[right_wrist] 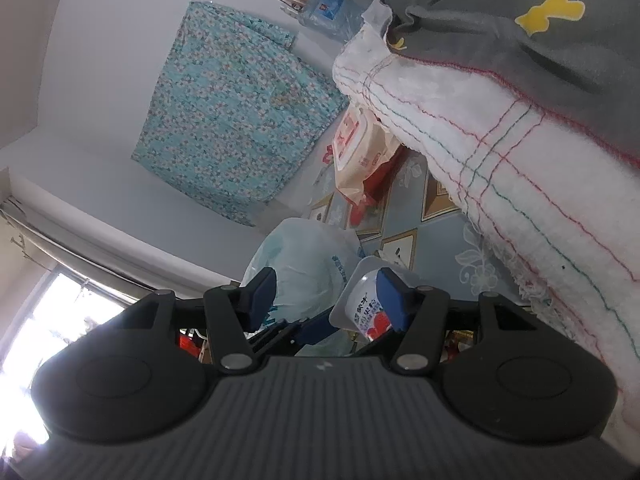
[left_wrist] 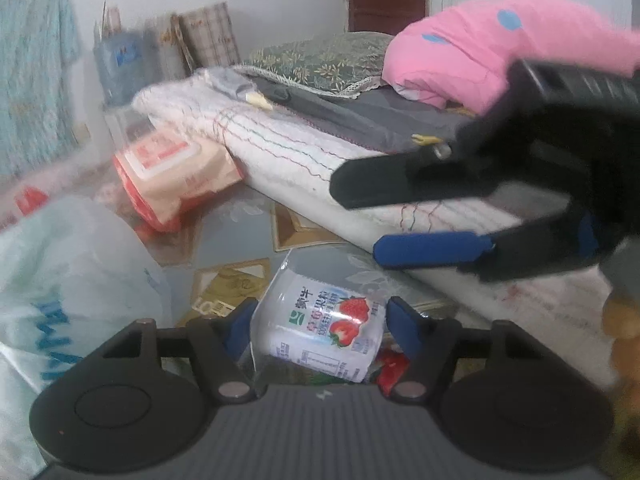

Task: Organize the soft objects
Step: 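Grasp the white strawberry-print yogurt cup with the right tool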

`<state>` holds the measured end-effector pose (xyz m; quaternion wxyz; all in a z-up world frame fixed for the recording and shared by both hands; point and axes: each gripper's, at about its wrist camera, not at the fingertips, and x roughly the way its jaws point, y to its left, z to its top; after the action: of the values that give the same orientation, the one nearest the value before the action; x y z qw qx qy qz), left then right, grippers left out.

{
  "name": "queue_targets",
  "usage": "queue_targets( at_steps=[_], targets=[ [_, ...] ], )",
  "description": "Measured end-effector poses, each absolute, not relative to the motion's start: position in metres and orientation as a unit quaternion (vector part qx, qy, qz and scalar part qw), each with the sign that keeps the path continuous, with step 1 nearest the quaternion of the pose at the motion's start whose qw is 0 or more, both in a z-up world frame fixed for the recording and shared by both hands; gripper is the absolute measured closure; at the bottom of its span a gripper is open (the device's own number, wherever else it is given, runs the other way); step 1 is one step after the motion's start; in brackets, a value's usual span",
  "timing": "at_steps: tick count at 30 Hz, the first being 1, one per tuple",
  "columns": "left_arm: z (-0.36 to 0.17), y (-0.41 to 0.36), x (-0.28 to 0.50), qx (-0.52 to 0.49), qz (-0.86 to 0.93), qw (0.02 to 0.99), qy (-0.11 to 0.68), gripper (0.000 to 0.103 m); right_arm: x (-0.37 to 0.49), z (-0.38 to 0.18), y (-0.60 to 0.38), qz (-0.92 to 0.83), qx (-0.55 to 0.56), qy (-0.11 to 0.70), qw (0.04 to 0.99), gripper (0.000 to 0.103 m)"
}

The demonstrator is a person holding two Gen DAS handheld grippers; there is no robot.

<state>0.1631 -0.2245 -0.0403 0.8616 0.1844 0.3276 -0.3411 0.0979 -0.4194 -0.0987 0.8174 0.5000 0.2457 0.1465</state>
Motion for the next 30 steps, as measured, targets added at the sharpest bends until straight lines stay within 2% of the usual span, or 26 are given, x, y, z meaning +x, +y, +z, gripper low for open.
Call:
queue_targets(
  at_steps=[6,11,30],
  targets=[
    [-0.05,-0.24,0.13,0.304,-0.307,0.866,0.25,0.033,0.092,-0.096,-0.42,0.146,0.499,0.239,0.82,0.046],
    [-0.055,-0.251,0.113,0.349,-0.294,0.863,0.218,0.032,0.086,-0.095,-0.423,0.141,0.501,0.235,0.821,0.046],
    [-0.047,-0.255,0.089,0.338,-0.315,0.862,0.21,0.031,0.069,-0.096,-0.432,0.133,0.511,0.226,0.819,0.042]
  ],
)
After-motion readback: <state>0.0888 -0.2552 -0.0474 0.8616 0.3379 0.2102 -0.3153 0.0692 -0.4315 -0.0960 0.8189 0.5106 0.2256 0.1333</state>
